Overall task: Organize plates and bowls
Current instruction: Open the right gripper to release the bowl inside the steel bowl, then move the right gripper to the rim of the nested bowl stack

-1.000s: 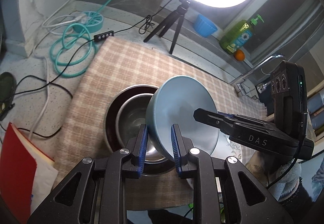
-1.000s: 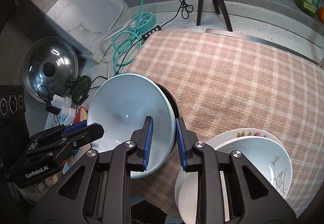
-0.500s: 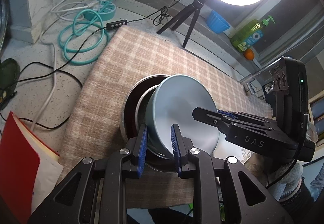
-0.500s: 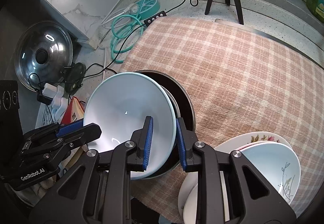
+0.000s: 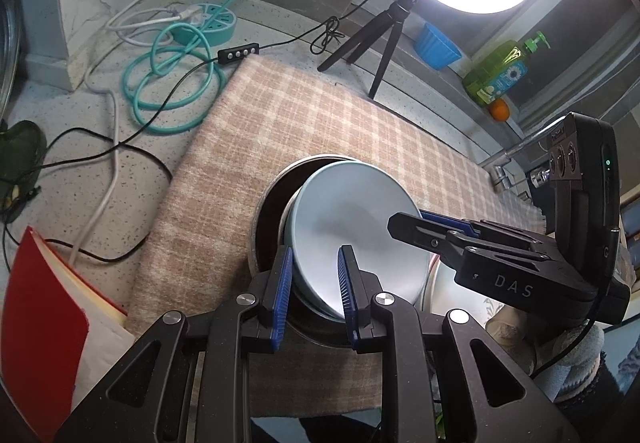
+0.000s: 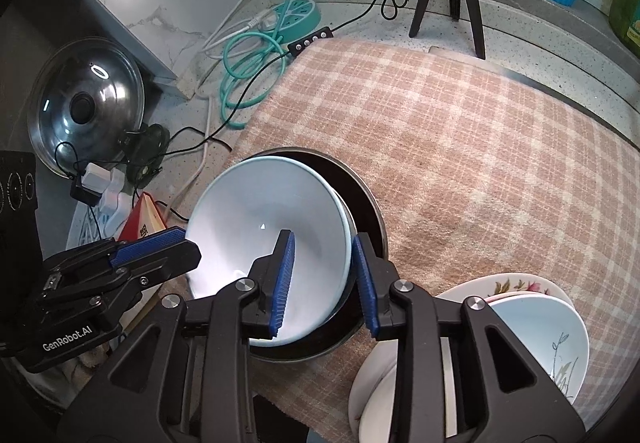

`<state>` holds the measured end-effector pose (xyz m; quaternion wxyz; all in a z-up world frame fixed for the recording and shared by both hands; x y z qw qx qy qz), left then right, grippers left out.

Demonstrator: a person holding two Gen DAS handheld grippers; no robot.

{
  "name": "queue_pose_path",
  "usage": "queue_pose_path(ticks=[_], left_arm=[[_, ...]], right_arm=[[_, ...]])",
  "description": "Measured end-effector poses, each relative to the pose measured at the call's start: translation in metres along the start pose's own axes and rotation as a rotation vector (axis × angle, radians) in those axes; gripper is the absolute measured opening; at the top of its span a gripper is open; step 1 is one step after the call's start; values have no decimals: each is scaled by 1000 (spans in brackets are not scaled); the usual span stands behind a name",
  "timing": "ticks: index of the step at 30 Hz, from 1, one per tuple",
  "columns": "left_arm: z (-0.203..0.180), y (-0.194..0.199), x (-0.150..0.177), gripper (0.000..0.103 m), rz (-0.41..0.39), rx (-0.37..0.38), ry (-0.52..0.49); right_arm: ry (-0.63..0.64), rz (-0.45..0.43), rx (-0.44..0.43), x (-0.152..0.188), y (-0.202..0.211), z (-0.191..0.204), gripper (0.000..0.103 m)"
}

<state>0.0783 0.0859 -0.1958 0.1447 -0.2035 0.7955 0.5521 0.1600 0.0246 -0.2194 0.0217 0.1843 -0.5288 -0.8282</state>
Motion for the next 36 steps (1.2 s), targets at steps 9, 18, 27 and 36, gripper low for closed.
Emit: queue_pose_path(ticks=[9,18,27,36], left_arm=[[7,7,-4,25,-25,-3,21],[33,9,0,34,-31,-41,76],[46,7,8,34,-24,-51,109],[45,1,14,34,-19,-31,118]], right_arm=[[-33,-74,-22,-8,20,-5,67],[-131,-85,-34,-5,29,-36,70],[-244,-80,-66,2,32,-64,70],[-265,-37,-94,14,21,-66,56]])
Point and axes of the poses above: each gripper's, at about its wrist camera, not at the fingertips, and y roughly against the way its jaws point, z to its left, x to its underside, the point moved 9 cm from there along -y, roughly the way its jaws point, and after that the axes turned 9 degrees about -y, right-handed, at the moved point
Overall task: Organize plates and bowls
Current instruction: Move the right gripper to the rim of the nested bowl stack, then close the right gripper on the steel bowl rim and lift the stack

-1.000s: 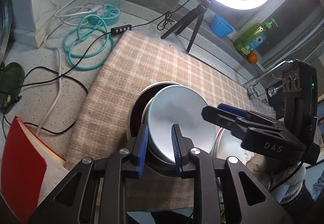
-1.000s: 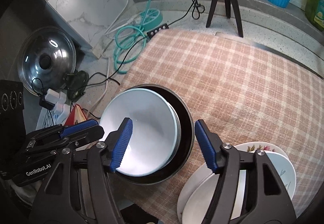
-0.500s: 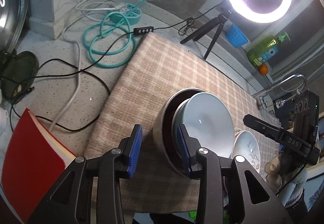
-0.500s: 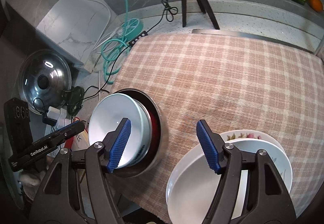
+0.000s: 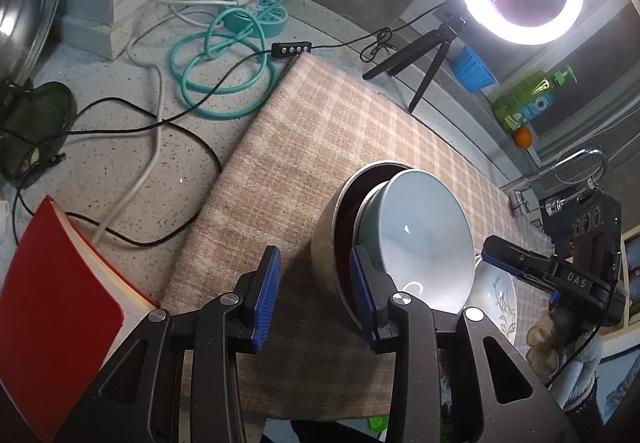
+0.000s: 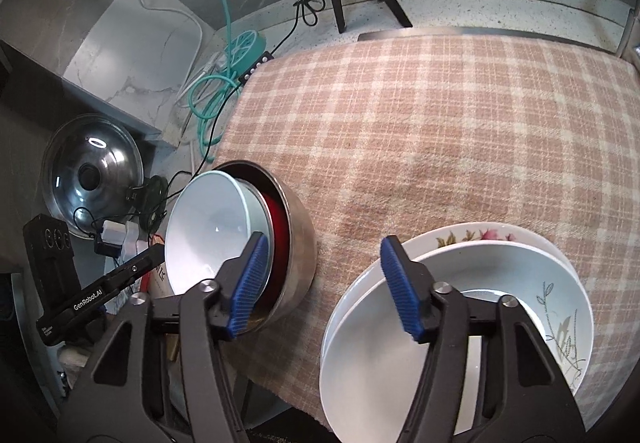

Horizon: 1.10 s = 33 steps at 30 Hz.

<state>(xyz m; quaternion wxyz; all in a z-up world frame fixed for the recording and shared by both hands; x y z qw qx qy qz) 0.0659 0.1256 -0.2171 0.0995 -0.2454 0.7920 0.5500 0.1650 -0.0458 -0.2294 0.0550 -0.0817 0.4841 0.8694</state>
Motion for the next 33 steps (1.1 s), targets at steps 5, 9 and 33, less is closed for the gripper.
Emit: queue_pose_path(ticks=[5,9,33], left_arm=[[0,-4,1,34,7,-3,-5],[2,-8,3,34,14,-5,-3],[-6,-27,-1,20,54,-20,-62]], right_arm=[[-15,28,-19,5,-7,1,47],[-22,45,-22,6,-12,2,38],[75,92,47,13,-36,17,16]])
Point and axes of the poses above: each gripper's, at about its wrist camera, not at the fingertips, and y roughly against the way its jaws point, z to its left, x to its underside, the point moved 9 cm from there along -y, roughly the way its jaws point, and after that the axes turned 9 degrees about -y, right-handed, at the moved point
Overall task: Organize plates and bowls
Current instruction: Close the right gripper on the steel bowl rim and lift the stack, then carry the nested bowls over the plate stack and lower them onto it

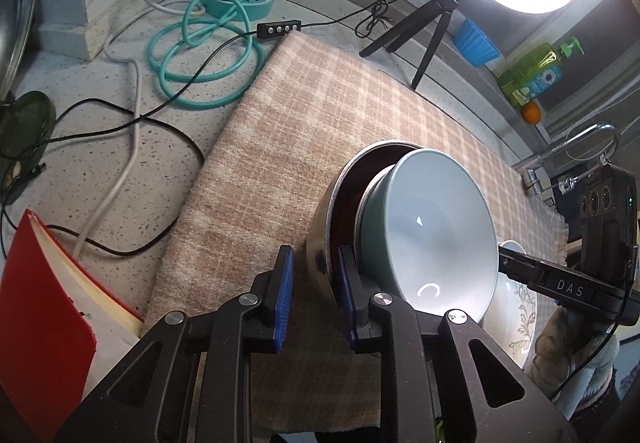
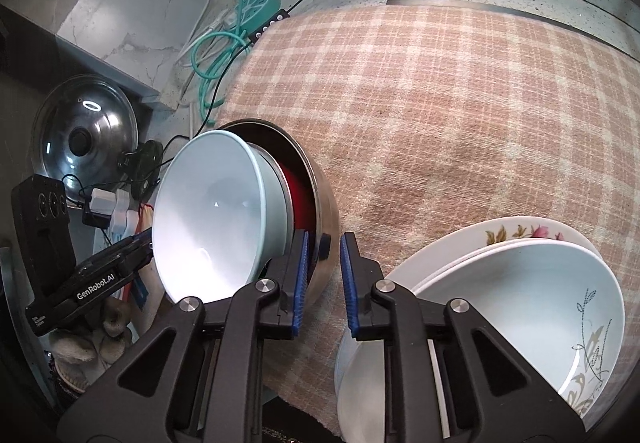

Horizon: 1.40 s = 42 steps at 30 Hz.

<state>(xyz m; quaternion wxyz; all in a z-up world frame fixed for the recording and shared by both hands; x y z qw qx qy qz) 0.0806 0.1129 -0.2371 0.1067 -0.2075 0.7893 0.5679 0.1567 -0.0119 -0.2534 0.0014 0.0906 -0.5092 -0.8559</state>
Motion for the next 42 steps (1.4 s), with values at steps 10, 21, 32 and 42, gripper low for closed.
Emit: queue_pose_path(ticks=[10,21,32,42], left_arm=[[-6,0,-3,9,-2,6,-16],[-12,5,-6,9,-13,-6,-34],[-28,16,-10,9,-40,-13,-74],[-39,25,-16,9,-65,-13,-96]], right_arm=[[12,2,10,-2,0,2,12],[8,-2,13,-2,4,2,12],[6,-36,10,-4,26,-1,12],[6,-63,3,-6,42,0,12]])
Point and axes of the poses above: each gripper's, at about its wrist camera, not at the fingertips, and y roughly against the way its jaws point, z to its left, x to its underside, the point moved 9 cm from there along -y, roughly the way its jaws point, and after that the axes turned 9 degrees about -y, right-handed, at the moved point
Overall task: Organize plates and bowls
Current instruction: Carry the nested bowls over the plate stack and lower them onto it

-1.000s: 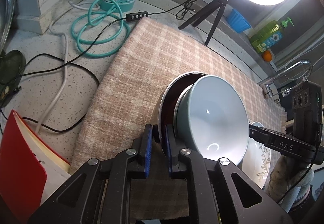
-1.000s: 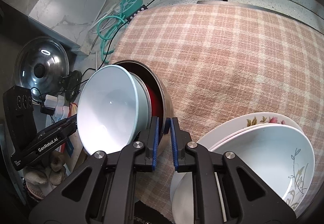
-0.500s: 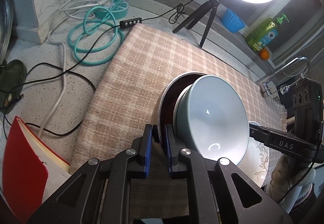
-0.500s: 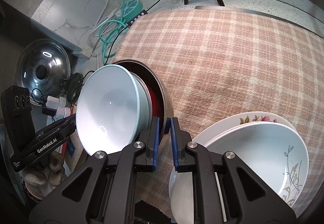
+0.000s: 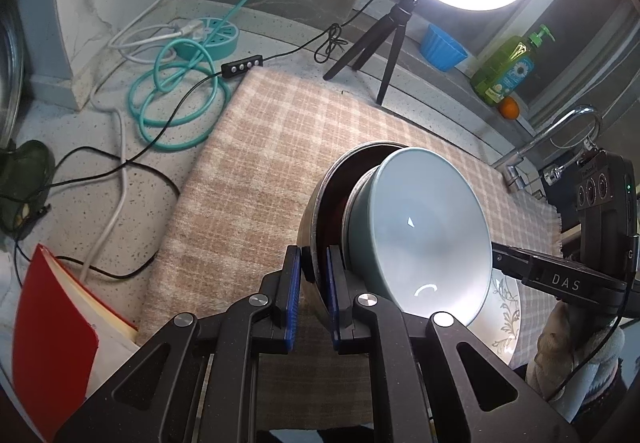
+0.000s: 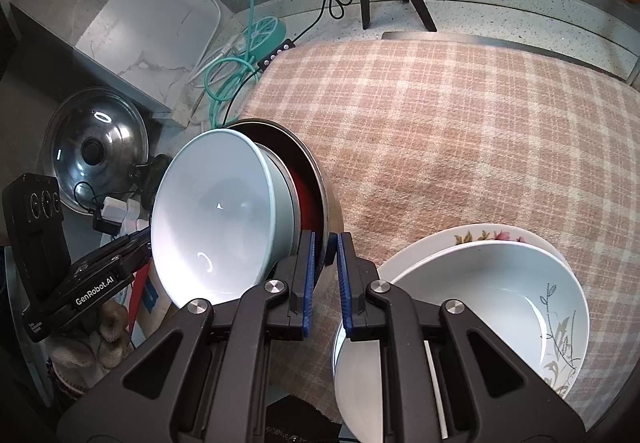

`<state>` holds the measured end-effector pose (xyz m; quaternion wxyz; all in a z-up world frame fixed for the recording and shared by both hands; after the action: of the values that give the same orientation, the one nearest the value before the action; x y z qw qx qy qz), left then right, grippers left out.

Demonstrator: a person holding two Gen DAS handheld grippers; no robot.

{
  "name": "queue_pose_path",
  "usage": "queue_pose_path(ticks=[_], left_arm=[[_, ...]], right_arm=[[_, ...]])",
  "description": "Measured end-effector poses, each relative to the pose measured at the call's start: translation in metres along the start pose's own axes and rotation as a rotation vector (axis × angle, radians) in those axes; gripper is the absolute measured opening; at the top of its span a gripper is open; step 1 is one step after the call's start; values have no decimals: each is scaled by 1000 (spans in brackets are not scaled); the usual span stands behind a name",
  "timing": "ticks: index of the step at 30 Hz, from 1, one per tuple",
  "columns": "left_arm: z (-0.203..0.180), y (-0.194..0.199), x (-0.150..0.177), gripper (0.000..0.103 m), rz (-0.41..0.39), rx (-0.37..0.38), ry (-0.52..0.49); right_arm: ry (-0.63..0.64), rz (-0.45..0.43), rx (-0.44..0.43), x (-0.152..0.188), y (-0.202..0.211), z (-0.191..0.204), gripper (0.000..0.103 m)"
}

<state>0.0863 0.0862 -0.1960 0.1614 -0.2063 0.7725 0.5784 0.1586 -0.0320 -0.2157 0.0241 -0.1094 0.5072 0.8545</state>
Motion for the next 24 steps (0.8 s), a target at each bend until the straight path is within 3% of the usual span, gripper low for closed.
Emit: queue_pose_path(ticks=[12,24], left_arm=[[-21,13,-10,9,-31,24,-35],[-66,10,-14,9,-22,88,-112]], right_arm=[[-12,-45,-9,1,28,-3,12],[-70,-96,12,8,68,-37,12]])
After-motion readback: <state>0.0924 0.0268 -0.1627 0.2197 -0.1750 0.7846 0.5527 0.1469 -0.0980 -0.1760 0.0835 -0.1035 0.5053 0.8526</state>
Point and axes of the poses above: each gripper's, at about its wrist camera, not at the fingertips, and y roughly against the way its jaws point, z to its left, x to its underside, the point moved 9 cm from there along -y, roughly the way its jaws point, and after that the axes turned 9 degrees about -y, right-handed, at the moved point
